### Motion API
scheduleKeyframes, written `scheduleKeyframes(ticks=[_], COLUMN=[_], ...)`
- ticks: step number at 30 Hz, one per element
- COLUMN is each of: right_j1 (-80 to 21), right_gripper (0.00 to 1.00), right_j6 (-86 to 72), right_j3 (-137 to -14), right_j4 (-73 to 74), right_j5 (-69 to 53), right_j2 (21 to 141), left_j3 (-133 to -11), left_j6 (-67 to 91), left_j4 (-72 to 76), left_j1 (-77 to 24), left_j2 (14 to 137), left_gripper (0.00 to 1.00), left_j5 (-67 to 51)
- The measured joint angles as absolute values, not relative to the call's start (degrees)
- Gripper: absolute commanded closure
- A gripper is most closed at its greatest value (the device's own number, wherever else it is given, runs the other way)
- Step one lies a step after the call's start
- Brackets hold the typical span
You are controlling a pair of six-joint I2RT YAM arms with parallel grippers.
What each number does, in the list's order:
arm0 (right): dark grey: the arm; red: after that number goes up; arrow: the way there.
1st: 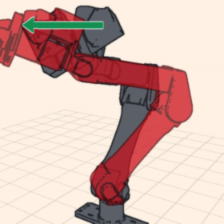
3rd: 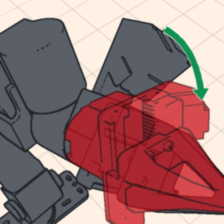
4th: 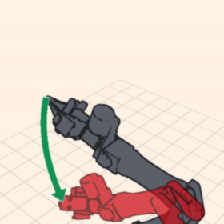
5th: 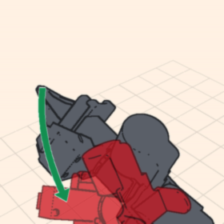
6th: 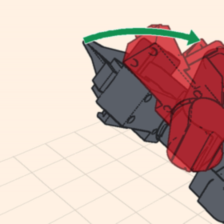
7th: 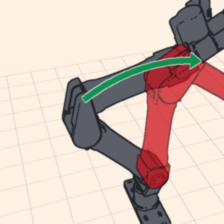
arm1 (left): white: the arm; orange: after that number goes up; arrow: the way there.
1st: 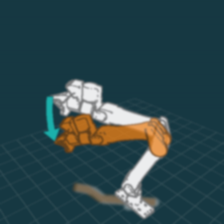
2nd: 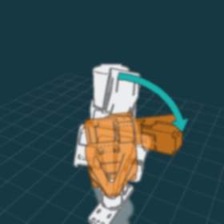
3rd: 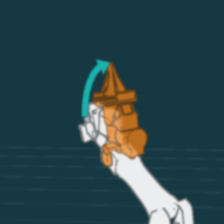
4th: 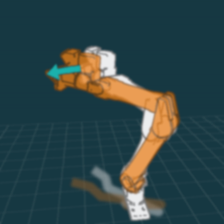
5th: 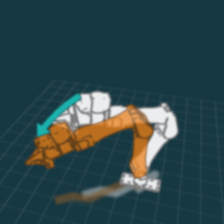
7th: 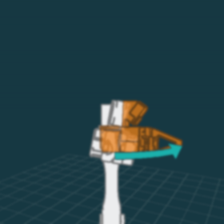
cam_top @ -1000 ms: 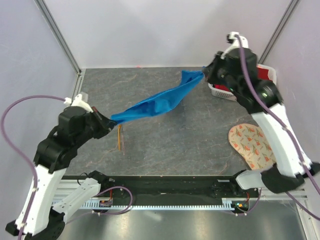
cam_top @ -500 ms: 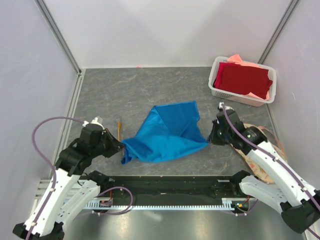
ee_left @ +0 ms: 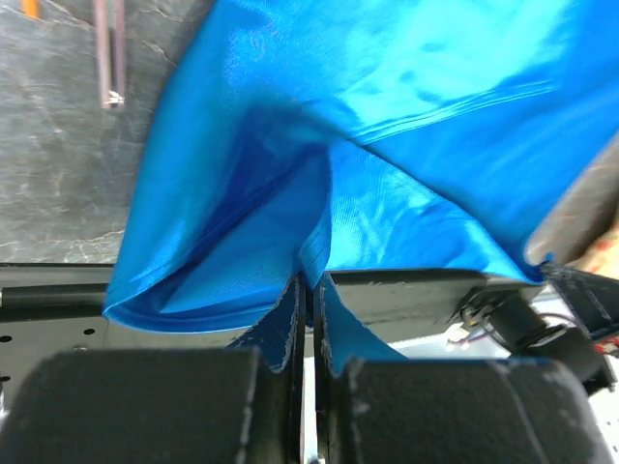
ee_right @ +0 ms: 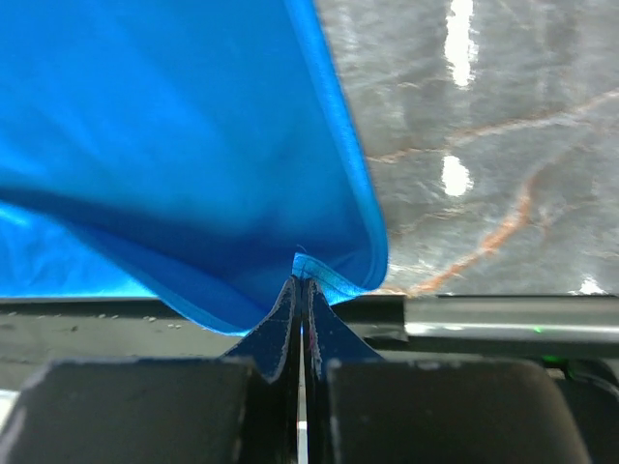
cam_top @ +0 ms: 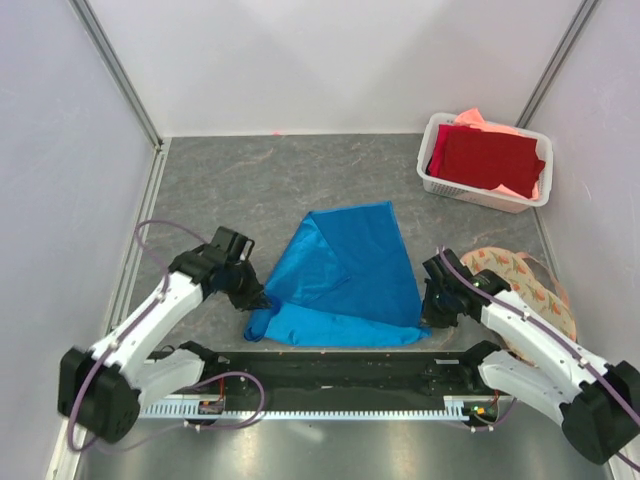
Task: Fold the napkin into a case and place the utensils inside
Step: Flatten out the crumpled napkin at the center of the board.
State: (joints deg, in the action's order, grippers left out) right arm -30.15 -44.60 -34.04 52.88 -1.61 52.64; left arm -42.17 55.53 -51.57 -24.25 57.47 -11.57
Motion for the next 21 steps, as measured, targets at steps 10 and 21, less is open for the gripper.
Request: scheduleKeyframes(ticks=[10,21], right_j1=[-29.7,-28.9], right_gripper=[1.0,1.0], right_j6=[-41.7,-35.7], right_j3=[-42.0,-54.8], right_j4=[48.0,36.3], right_j5=[1.5,0.2], right_j2=[65.5,90.4], left_j3=[-47.7,-70.3], left_j6=[49.8,47.9], left_j4=[-42.3,-39.6], left_j1=[-25.5,-26.9], left_j2=[76.6,111.6], left_gripper=[0.98,0.98], left_j5=[-19.2,-21.0])
